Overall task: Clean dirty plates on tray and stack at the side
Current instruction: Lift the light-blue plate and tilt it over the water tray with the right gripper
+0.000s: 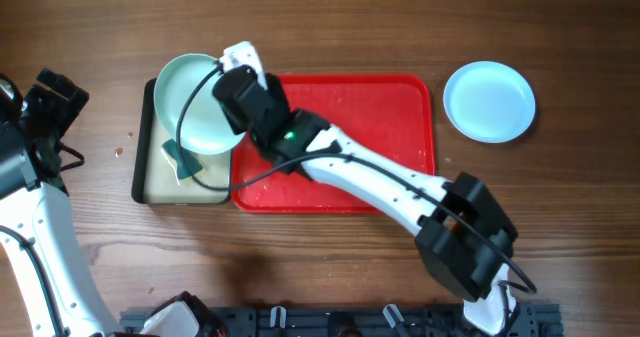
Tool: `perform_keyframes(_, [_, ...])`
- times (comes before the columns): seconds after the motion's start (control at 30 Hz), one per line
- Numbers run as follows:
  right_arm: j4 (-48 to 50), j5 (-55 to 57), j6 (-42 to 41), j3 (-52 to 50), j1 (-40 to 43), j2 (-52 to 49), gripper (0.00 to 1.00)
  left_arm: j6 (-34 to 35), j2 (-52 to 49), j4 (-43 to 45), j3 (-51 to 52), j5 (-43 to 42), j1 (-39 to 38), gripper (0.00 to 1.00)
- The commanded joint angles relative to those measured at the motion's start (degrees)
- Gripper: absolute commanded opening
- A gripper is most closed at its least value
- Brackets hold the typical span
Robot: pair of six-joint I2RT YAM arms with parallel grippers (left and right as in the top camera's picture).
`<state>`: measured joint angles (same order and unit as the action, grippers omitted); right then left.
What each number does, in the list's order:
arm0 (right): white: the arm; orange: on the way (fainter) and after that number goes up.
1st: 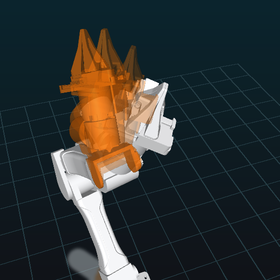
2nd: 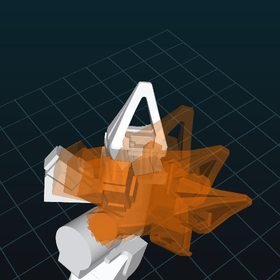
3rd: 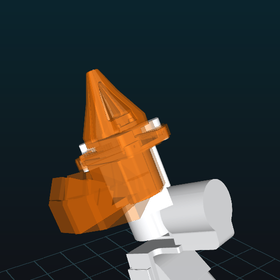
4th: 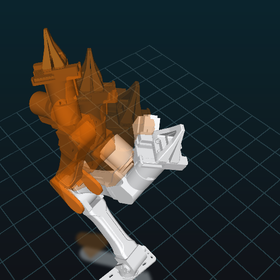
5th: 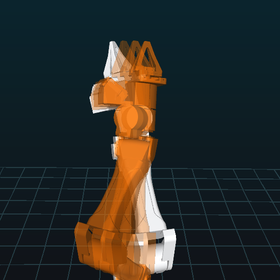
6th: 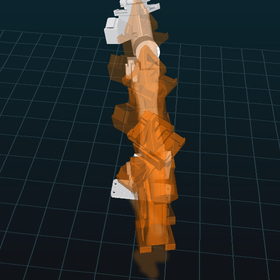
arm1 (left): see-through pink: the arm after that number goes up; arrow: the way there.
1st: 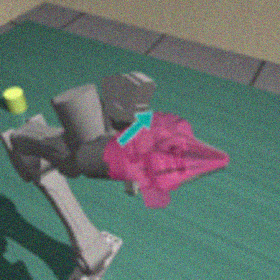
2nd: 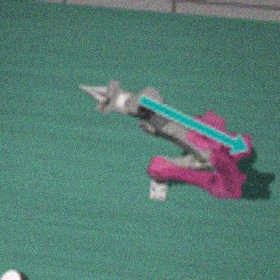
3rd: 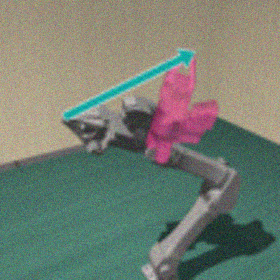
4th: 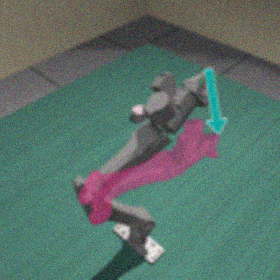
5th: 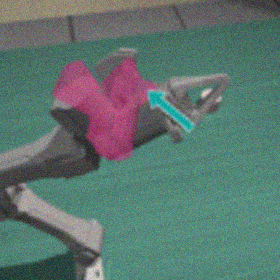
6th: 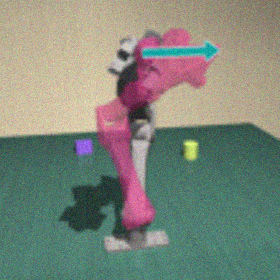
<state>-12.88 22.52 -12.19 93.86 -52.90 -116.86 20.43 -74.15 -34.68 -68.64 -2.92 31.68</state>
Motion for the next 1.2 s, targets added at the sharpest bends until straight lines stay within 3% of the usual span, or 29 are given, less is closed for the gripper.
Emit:
perform_keyframes(0.0, [4.24,5.18,14.69,0.9,-0.74,-0.31,0.04,-0.11,-0.15,0.11,-0.11,-0.26,0.31,1.0])
perform_keyframes(0.53, [18.34,5.18,54.53,0.9,-1.31,-0.31,0.04,-0.11,-0.15,0.13,-0.09,-0.26,0.31,1.0])
perform_keyframes(0.83, [22.77,5.16,61.88,0.9,-1.38,-0.31,0.04,-0.11,-0.15,0.13,-0.11,-0.26,0.31,1.0])
perform_keyframes(1.17, [22.91,5.18,63.14,0.9,-1.46,-0.31,0.04,-0.11,-0.15,0.11,-0.09,-0.26,0.31,1.0])
